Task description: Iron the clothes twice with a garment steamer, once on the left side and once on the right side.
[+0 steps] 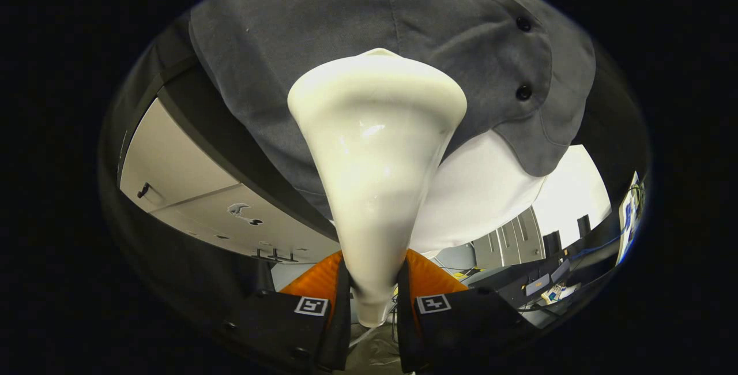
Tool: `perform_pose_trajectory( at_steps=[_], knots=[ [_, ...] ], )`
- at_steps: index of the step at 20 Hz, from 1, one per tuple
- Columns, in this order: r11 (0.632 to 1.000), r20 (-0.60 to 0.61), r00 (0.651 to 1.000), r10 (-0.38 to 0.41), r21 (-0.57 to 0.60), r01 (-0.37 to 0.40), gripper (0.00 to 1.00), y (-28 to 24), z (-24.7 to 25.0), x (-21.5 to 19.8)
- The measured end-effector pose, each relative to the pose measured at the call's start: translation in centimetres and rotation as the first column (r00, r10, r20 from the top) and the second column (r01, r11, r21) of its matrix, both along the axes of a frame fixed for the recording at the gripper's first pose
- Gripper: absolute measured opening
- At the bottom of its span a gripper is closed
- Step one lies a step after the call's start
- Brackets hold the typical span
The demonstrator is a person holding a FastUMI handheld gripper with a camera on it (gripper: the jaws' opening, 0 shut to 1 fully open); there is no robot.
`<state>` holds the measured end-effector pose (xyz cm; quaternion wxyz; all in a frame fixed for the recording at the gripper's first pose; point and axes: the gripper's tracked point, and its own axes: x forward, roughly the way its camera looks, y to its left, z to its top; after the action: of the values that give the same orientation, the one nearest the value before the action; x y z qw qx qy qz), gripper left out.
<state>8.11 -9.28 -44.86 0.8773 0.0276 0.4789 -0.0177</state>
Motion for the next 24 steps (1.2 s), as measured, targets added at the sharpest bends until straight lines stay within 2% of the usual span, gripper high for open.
perform_pose_trajectory(
  at_steps=[6,11,24],
  knots=[
    [1.0,0.057,0.998,-0.003,0.008,0.002,0.42,-0.6,3.7,-0.8],
    [1.0,0.146,0.989,-0.014,0.021,0.011,0.41,-0.9,8.9,-1.2],
    [0.998,0.392,0.92,-0.003,-0.055,0.027,0.41,-4.0,25.0,1.6]
  ],
)
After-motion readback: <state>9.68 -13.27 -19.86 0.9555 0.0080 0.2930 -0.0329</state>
